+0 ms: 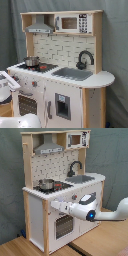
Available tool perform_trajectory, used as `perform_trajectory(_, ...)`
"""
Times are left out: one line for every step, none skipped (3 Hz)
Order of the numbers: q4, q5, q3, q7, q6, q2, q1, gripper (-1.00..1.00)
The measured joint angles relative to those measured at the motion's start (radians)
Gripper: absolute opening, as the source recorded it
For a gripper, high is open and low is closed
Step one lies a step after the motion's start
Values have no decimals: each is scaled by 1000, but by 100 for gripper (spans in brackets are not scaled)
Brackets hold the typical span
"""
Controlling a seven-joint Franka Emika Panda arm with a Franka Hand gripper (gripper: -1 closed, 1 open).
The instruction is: Play with the kitchen
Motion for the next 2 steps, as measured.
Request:
perform_trajectory(-6, 61, 1, 95, 9, 1, 2, -100)
perform_trajectory(-10, 98, 2, 189, 18, 1, 3, -100)
